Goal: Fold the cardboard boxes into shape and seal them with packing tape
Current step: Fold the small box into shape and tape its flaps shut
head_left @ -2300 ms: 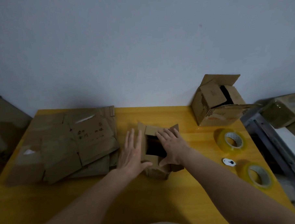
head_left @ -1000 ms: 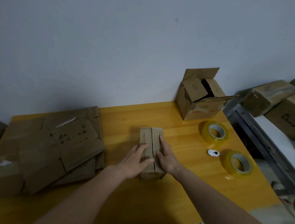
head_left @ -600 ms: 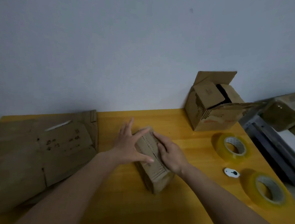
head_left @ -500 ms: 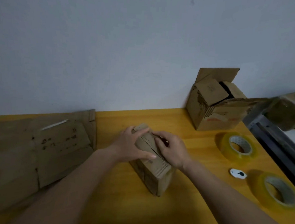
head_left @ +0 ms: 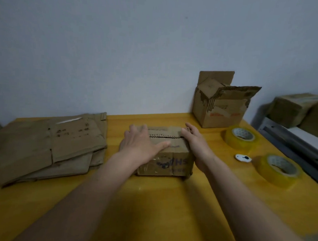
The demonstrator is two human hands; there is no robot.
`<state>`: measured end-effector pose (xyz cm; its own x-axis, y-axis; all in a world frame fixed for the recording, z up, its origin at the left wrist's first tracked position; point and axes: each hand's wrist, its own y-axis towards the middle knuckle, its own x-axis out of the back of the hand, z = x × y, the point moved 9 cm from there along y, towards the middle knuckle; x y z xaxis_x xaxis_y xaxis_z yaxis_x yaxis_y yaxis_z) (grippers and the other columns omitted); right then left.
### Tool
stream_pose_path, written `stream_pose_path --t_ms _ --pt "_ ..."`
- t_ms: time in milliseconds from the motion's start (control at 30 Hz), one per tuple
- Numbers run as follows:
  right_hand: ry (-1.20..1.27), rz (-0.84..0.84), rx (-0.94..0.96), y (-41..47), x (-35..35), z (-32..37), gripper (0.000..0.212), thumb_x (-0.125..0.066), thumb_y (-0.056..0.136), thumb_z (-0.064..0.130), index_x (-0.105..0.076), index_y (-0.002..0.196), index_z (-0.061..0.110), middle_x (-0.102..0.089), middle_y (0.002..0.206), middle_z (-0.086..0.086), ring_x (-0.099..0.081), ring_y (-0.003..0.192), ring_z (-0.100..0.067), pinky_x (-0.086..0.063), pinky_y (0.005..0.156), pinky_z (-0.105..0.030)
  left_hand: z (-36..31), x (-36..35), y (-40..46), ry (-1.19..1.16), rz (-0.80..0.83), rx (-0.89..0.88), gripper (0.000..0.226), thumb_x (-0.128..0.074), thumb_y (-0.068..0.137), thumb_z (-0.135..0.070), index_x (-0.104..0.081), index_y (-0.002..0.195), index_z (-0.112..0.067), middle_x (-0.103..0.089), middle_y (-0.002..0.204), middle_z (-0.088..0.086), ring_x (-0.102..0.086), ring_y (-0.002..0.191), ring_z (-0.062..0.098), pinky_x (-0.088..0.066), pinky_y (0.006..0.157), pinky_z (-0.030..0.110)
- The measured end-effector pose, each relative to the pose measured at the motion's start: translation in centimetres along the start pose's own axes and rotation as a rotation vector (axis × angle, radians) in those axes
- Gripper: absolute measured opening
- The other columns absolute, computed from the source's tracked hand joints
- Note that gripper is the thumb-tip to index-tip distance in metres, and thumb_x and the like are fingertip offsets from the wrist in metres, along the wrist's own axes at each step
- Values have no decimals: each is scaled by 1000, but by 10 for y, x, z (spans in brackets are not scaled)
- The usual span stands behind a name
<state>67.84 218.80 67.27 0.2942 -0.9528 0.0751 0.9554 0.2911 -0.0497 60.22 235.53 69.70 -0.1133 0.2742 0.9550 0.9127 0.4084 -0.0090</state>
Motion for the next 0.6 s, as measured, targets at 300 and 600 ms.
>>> stream_pose_path --t_ms 300,600 --pt "-128 -61 -4 -32 36 7 40 -47 97 26 -44 137 21 -54 119 -6 -57 96 -18 -51 79 -34 -22 -23 -49 -141 83 -126 107 -43 62 -89 -8 151 -40 1 151 0 -5 141 30 -25 111 53" --pt "-101 -51 -109 -1 47 -11 37 -44 97 29 -50 133 20 -59 117 -8 -59 101 -23 -50 86 -40 -40 -36 -11 221 108 -256 122 -42 46 -98 11 145 -50 -9 154 4 -7 141 31 -7 114 60"
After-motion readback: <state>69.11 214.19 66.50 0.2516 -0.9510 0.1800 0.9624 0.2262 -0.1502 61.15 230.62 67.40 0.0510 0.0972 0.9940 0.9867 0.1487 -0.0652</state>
